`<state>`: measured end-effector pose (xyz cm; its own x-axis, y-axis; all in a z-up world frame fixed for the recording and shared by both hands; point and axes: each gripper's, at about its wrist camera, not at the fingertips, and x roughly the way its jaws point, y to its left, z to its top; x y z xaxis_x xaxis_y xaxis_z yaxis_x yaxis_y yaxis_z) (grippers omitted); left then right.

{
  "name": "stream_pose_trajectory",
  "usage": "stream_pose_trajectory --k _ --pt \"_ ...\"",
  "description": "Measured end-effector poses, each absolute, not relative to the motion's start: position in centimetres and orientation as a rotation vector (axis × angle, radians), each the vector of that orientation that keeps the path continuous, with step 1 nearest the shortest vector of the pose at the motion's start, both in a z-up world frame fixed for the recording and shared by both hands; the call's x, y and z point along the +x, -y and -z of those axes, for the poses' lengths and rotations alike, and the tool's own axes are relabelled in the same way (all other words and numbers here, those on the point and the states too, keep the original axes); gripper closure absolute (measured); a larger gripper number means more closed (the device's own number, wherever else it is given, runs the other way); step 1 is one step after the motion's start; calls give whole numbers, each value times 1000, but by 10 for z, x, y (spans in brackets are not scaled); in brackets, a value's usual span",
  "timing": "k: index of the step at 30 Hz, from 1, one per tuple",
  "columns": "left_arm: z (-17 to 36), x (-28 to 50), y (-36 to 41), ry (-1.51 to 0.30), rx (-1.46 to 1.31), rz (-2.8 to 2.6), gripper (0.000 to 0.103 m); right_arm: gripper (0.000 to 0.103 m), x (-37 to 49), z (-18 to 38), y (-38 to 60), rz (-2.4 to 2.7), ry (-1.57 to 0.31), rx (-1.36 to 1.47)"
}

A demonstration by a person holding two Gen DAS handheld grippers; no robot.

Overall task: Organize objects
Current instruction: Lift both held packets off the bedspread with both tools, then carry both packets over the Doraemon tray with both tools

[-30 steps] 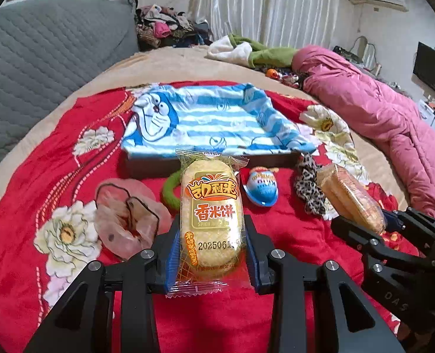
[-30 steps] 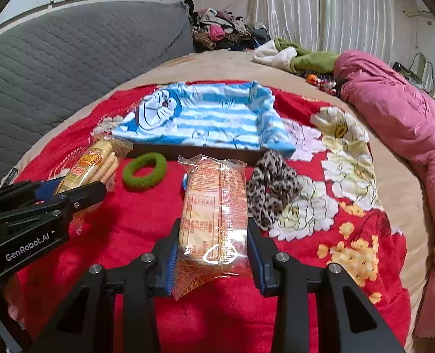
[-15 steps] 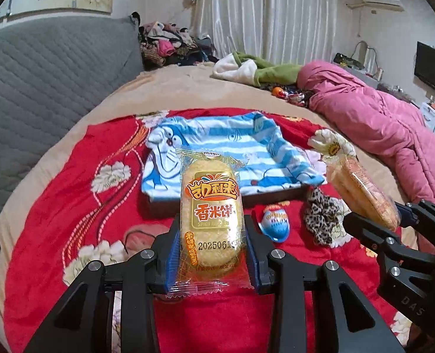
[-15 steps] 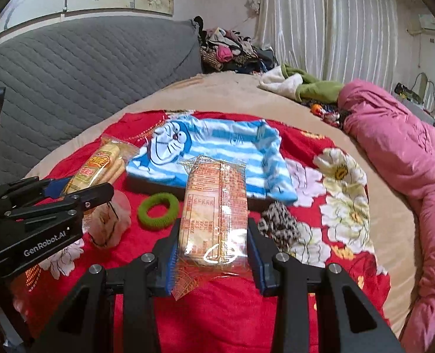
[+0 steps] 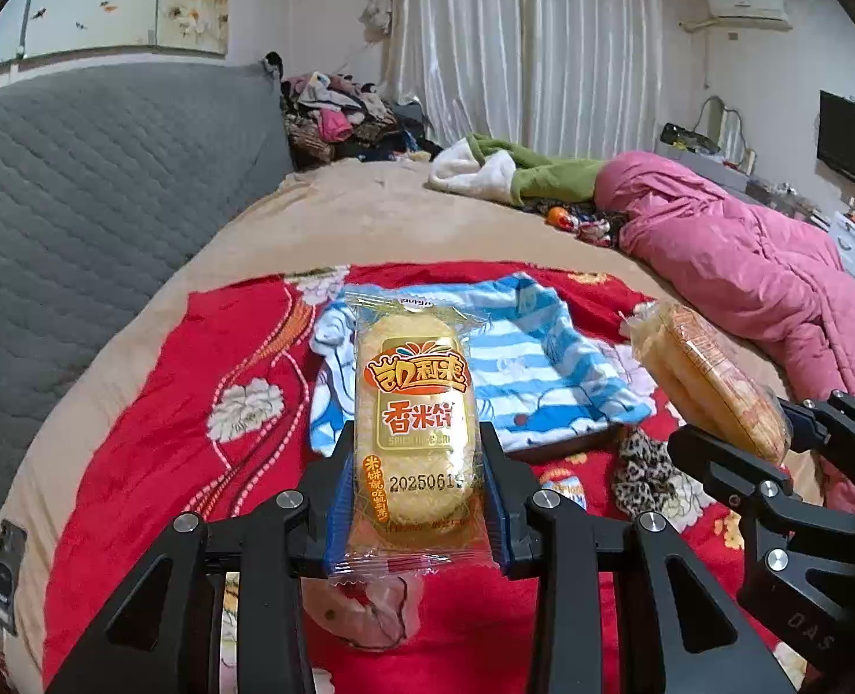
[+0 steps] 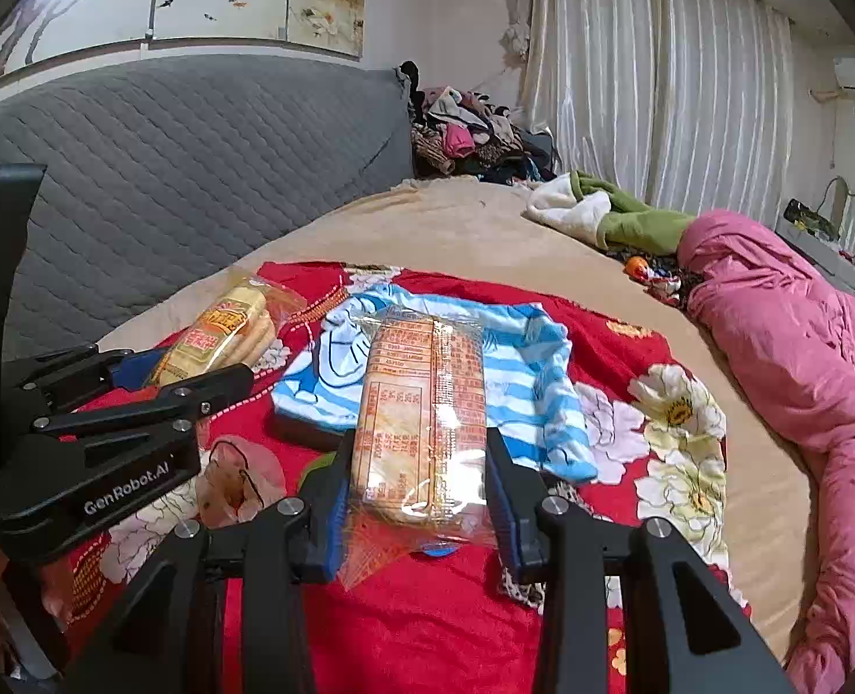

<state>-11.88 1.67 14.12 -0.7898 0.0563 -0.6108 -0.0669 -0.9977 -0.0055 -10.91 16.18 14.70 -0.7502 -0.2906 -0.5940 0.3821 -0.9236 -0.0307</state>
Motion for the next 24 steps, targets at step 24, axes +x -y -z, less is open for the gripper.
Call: stream_pose_trajectory --k 24 --pt "-167 -181 -18 3 -917 -2957 64 63 -166 -176 -150 2692 -220 781"
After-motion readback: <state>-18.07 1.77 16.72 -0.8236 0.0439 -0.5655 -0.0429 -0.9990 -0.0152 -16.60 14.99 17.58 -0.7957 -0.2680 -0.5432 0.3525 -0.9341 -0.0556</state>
